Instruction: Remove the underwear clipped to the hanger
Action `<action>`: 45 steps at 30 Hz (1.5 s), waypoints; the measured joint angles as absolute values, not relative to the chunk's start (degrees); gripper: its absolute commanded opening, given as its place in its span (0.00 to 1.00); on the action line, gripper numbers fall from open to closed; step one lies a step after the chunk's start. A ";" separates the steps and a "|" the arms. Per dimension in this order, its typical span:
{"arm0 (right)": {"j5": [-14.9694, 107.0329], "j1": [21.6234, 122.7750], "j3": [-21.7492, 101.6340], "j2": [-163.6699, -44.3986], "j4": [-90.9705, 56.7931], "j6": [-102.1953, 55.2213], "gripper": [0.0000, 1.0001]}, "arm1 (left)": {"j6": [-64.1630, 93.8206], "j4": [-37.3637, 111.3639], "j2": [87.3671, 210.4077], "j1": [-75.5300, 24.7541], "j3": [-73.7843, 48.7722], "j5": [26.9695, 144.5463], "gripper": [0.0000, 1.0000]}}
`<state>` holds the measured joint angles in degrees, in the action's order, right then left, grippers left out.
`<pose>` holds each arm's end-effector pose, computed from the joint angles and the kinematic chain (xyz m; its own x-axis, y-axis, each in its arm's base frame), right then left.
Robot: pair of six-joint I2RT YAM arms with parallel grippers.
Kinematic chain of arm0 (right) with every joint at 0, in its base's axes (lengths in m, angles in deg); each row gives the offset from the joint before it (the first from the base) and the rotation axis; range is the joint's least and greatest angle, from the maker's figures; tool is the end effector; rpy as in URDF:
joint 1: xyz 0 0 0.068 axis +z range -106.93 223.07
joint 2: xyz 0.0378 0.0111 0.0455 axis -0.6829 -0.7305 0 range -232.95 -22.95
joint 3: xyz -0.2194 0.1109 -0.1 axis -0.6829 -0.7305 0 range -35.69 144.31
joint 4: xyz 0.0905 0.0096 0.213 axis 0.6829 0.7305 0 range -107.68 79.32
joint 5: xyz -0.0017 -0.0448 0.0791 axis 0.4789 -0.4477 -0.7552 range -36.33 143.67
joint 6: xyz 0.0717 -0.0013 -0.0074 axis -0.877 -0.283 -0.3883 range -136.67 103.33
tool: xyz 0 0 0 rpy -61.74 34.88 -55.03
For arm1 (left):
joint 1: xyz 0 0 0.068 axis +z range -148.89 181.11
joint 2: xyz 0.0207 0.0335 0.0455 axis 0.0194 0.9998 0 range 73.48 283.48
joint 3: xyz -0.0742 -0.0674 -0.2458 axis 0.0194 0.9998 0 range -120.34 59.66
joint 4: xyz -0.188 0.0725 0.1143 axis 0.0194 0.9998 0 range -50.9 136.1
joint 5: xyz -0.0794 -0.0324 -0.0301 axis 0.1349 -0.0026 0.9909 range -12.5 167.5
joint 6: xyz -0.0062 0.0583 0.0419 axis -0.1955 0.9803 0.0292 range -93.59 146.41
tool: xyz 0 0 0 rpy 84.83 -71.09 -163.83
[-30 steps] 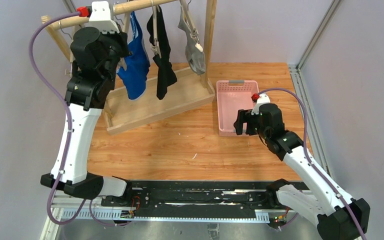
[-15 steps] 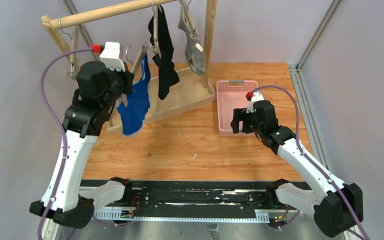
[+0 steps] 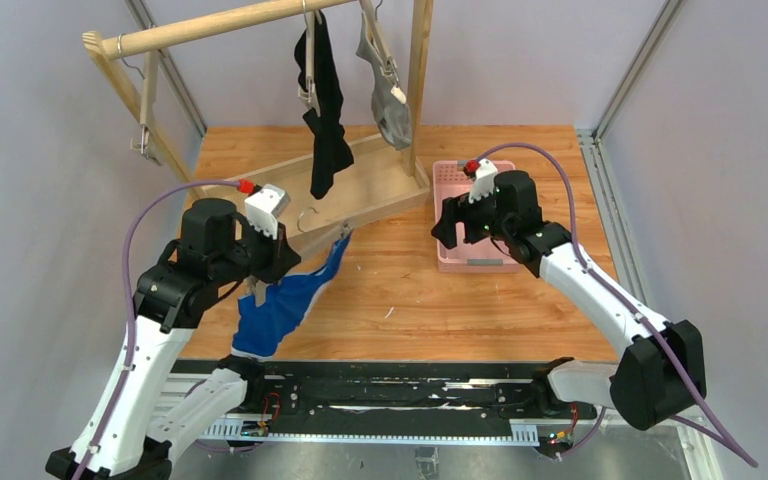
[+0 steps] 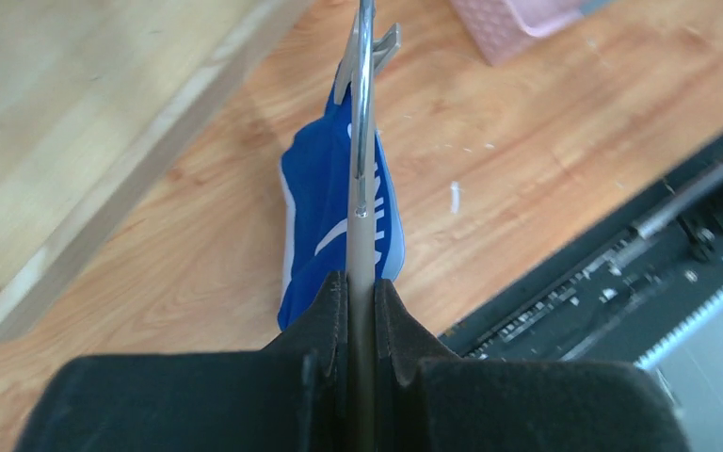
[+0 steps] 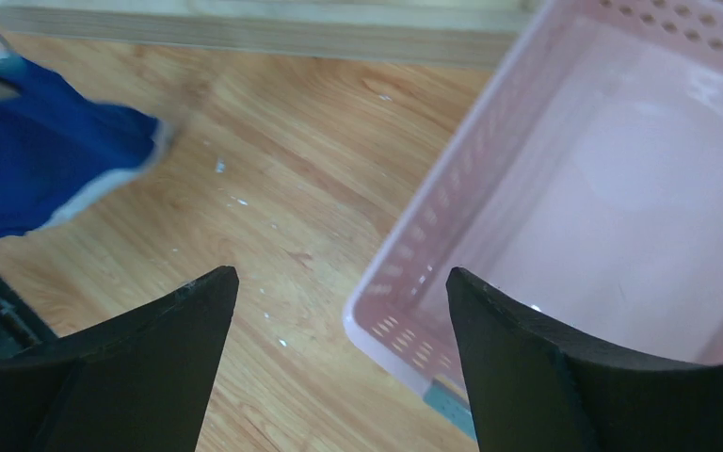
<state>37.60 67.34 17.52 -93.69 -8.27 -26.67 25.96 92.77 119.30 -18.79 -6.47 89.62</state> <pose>0.2426 0.1275 0.2890 -0.5143 -0.0490 -0.8562 -0.5388 0.7952 0.2782 0.1185 -0.0563 0.3548 -0.5209 0.1804 -0.8343 0.4936 0.8611 -0.1220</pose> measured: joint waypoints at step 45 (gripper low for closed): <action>-18.09 69.84 26.74 -99.73 -20.41 -16.55 0.02 | 29.94 79.18 123.98 -20.49 -6.22 121.53 0.00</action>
<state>-18.09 69.84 26.74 -99.73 -20.41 -16.55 29.94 79.18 123.98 -20.49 -6.22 121.53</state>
